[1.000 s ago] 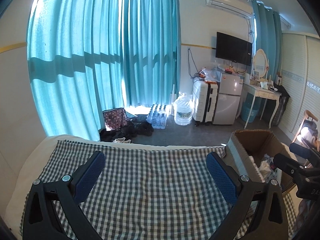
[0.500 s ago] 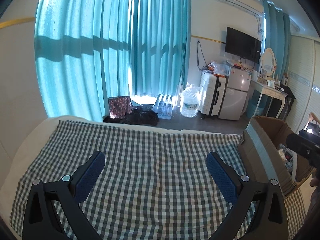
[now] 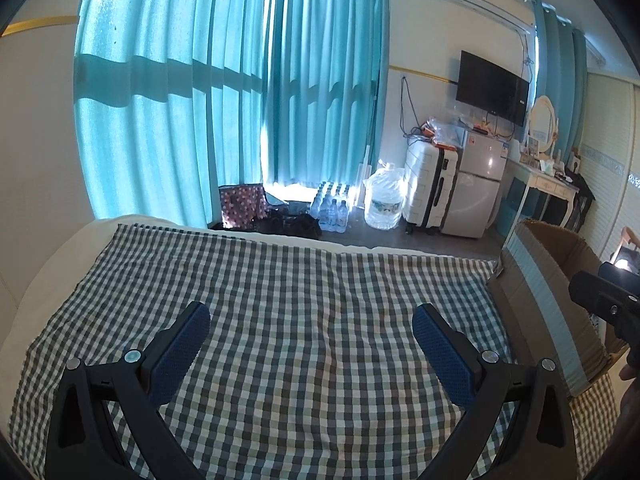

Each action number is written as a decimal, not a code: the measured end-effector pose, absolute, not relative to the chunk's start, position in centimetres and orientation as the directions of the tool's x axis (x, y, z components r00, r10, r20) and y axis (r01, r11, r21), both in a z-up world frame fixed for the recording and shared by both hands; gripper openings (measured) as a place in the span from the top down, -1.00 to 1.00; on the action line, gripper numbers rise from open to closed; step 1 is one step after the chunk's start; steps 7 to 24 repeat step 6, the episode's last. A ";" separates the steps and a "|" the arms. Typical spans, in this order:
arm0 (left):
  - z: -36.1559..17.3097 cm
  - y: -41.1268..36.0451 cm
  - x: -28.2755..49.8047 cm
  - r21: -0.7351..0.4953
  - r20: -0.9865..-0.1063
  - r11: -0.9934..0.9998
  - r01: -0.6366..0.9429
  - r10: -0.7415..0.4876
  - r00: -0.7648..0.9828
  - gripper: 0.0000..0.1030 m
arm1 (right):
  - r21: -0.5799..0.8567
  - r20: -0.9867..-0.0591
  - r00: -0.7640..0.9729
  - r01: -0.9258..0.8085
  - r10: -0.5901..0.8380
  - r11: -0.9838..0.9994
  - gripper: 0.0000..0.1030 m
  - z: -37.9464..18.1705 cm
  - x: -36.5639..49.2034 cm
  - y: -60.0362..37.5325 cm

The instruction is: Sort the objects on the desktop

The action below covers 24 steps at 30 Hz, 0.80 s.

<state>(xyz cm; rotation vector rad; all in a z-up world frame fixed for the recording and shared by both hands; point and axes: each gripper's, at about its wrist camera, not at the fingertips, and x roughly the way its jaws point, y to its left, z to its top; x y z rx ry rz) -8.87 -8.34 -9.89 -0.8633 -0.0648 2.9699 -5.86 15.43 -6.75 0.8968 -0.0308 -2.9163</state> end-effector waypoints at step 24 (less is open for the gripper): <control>-10.1 -8.0 -8.9 -0.060 -0.543 -0.997 -0.048 0.073 -0.836 -1.00 | 0.027 -0.571 -0.817 0.080 -0.080 -0.996 -1.00 -7.3 -6.1 14.8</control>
